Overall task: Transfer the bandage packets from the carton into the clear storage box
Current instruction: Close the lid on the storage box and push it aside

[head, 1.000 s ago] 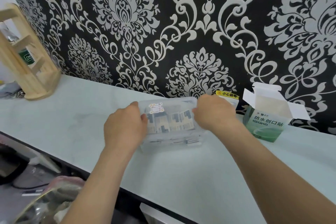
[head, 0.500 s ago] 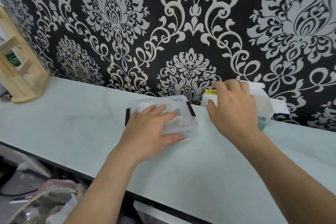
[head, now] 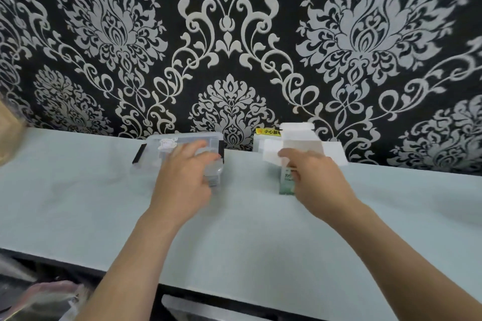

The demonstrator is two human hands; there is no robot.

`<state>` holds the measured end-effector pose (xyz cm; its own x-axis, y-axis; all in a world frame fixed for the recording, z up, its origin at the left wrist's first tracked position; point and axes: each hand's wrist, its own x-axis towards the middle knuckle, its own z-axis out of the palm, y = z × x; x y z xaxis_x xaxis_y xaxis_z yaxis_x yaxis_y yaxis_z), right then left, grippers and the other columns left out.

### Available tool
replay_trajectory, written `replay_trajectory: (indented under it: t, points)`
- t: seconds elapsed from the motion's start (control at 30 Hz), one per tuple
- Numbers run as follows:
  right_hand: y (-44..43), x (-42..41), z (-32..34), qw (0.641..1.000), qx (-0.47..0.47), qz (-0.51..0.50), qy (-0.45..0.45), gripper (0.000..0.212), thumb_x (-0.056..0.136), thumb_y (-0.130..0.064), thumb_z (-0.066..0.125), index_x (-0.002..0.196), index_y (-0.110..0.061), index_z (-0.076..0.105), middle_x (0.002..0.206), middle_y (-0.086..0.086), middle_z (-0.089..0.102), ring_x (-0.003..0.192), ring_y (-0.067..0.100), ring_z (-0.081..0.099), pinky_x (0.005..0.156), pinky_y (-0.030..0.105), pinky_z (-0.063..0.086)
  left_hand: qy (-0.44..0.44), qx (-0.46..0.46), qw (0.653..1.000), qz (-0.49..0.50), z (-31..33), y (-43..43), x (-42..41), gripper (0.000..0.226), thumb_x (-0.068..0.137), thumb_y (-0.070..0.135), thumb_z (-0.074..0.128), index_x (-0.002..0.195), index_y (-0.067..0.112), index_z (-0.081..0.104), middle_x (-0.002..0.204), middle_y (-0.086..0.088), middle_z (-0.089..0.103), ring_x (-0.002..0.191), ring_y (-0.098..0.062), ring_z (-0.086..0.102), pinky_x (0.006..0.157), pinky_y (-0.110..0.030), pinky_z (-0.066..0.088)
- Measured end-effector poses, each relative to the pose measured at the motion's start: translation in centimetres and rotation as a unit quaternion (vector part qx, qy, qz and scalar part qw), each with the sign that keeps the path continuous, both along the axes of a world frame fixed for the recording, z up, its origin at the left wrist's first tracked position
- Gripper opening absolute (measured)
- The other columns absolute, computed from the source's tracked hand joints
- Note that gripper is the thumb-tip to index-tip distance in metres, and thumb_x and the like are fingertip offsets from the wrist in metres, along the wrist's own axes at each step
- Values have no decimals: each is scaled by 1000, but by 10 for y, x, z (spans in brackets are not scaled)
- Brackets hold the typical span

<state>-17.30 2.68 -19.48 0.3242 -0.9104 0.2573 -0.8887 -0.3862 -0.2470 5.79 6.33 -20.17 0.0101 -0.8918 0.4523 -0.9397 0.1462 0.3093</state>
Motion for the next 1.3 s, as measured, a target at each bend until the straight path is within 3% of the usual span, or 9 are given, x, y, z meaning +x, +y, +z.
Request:
replay_trajectory:
  t: [0.13,0.27,0.4,0.53,0.63,0.73,0.93,1.17,1.3]
  points:
    - [7,-6,-4,986,-91,119,-74,29,82,-19,57,107,-24,70,99,-7,69,102,20,60,86,36,38,238,-31,968,-79,3,7,-54,22,83,20,62,103,23,71,94,14,67,84,-4,62,80,-30,53]
    - [14,-18,-8,937,-179,6,-301,27,80,-11,59,106,-14,64,105,-6,55,103,15,51,89,34,43,304,133,941,-64,-5,4,-78,76,72,48,78,134,38,36,118,8,45,106,-7,50,89,-27,46]
    - [4,-29,-10,805,122,-196,-546,62,84,-4,58,141,-18,35,137,0,41,126,16,41,107,38,37,337,161,923,-87,-11,-3,-95,93,72,41,81,138,40,16,112,29,38,110,-1,43,87,-16,38]
    - [-17,-32,-23,701,307,-184,-617,70,80,-4,59,144,-22,36,137,0,49,128,18,44,101,43,41,435,170,879,-99,-17,-22,-102,95,73,28,84,143,32,19,109,36,43,114,-3,52,93,-21,43]
    - [-20,-26,-24,729,347,-121,-577,57,77,-3,56,129,-26,50,116,-5,63,113,12,52,87,34,36,467,173,861,-105,-21,-31,-106,62,73,16,83,113,37,40,102,29,55,102,-9,63,80,-14,50]
    - [-19,-29,-15,742,353,-74,-566,35,83,2,54,107,-23,56,94,-4,66,94,16,54,76,32,31,469,154,866,-75,-18,-35,-102,39,68,27,82,98,33,56,97,15,66,95,-14,67,85,-33,56]
    - [-6,-31,21,736,418,132,-515,44,76,-10,74,116,-24,61,101,-4,70,85,14,51,59,27,25,497,158,845,-116,27,-2,-57,44,75,32,80,112,23,58,108,-1,65,83,-12,66,58,-25,50]
    - [30,53,69,758,420,273,-417,81,69,-6,80,130,-47,46,123,3,66,99,24,58,73,33,42,487,91,862,-104,72,82,24,63,56,76,70,98,30,63,85,17,68,71,-4,54,57,-19,37]
    - [61,120,72,787,416,281,-358,74,73,-5,80,127,-41,45,123,4,64,105,21,63,77,33,46,482,48,873,-49,74,129,79,68,52,70,73,102,26,63,86,11,69,75,-9,55,57,-23,39]
